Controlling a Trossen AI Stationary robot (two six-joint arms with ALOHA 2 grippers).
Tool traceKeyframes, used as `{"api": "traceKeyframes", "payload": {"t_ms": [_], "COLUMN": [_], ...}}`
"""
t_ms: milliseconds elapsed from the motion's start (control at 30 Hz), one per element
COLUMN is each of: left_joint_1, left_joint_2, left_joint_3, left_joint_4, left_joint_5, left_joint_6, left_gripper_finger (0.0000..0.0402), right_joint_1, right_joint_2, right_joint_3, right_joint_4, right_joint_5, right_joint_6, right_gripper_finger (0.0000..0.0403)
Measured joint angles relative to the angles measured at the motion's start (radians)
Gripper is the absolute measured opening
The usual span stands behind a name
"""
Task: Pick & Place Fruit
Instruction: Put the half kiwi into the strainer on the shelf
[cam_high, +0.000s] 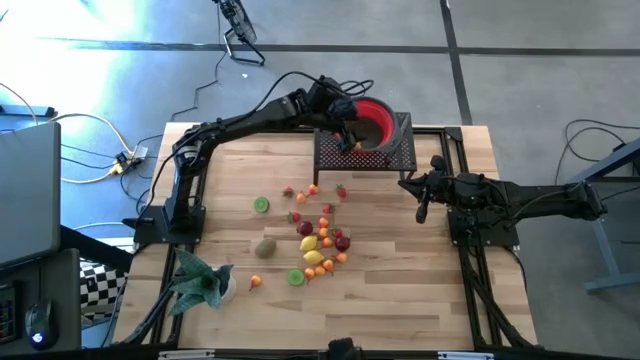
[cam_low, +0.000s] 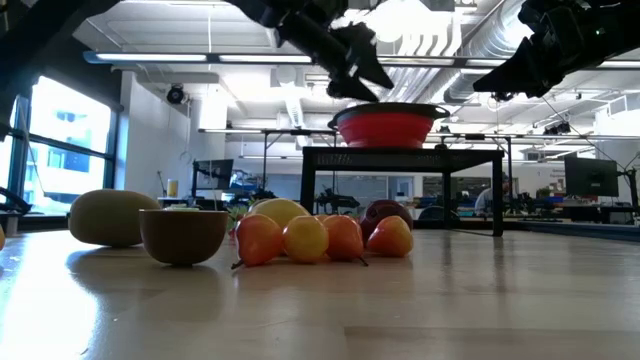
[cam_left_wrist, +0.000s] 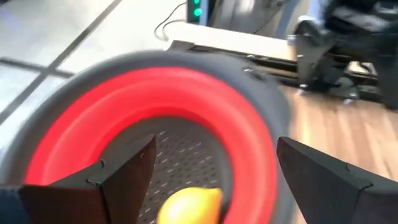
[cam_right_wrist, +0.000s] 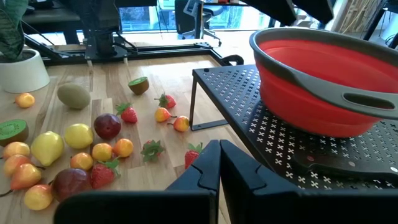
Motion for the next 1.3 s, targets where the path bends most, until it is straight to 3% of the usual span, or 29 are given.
{"api": "traceKeyframes", "payload": {"t_ms": [633, 1300], "left_joint_1": [-0.059, -0.059], "left_joint_2": [-0.015, -0.010], "left_joint_3": [-0.004, -0.036], "left_joint_4": [-0.081, 0.015], "left_joint_5": [-0.003, -0.002], "left_joint_6": [-0.025, 0.008], "left_gripper_finger": [0.0329, 0.0329], "right_joint_1": [0.000, 0.000], "right_joint_2": [0.000, 0.000], "right_joint_3": [0.000, 0.000], "right_joint_4": [0.000, 0.000], "right_joint_5": [0.000, 0.000], "right_joint_6": [0.000, -0.008], "right_gripper_finger": [0.0003, 0.0003]}}
